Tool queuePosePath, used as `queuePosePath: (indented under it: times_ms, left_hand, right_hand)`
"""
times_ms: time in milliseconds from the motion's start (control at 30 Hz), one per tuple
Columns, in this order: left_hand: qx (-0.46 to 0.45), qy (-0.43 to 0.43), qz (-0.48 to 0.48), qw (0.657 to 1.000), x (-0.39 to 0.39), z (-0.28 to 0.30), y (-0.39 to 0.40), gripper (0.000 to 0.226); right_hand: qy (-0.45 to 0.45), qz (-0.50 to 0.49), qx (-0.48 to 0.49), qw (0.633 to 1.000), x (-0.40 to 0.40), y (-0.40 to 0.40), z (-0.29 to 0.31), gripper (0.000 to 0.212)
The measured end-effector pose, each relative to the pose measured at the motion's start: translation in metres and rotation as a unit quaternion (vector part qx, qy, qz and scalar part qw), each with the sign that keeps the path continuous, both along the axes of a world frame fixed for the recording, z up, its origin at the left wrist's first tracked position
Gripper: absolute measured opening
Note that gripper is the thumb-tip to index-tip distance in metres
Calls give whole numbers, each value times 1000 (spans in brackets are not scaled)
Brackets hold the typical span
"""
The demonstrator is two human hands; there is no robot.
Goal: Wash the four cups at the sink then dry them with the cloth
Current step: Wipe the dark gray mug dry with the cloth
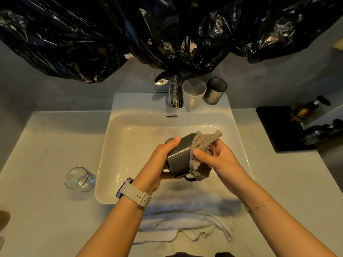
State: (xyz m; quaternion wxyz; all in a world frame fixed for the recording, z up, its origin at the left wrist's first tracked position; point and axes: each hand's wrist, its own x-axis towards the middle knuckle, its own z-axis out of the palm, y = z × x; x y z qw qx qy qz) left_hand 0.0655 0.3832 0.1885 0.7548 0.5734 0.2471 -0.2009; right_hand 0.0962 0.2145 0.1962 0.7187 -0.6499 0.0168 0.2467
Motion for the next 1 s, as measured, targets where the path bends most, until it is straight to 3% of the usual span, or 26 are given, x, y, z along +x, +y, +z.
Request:
queuePosePath:
  times_ms: [167, 267, 333, 400, 500, 667, 767, 833, 933, 1000]
  left_hand:
    - [-35, 6, 6, 999, 1, 5, -6, 40]
    - [-71, 42, 18, 996, 5, 8, -1, 41]
    - [-52, 52, -27, 997, 6, 8, 4, 44]
    - [-47, 64, -72, 994, 6, 9, 5, 45]
    - [-57, 70, -82, 992, 6, 12, 1, 39]
    - [-25, 51, -98, 994, 9, 18, -2, 53]
    - [31, -11, -107, 994, 5, 15, -7, 65]
    - [54, -20, -80, 995, 1, 9, -10, 64]
    - [39, 20, -65, 997, -4, 6, -9, 65]
    - [37, 34, -74, 996, -7, 8, -11, 59]
  right_hand:
    - [-137, 56, -129, 981, 3, -7, 13, 32]
    - [-157, 174, -131, 963, 0, -16, 22, 18]
    - [-110, 275, -109, 949, 0, -23, 27, 21]
    - [-85, 305, -118, 941, 2, -26, 26, 43]
    - [-102, 276, -130, 947, -1, -20, 22, 57]
    - [-115, 60, -46, 990, -21, 3, 16, 22]
    - [-81, -39, -32, 995, -20, 11, 11, 27]
    - [-68, 22, -19, 997, -17, 4, 13, 27]
    - [-33, 226, 11, 973, -18, -11, 19, 15]
    - [-49, 262, -44, 963, -21, -15, 17, 20]
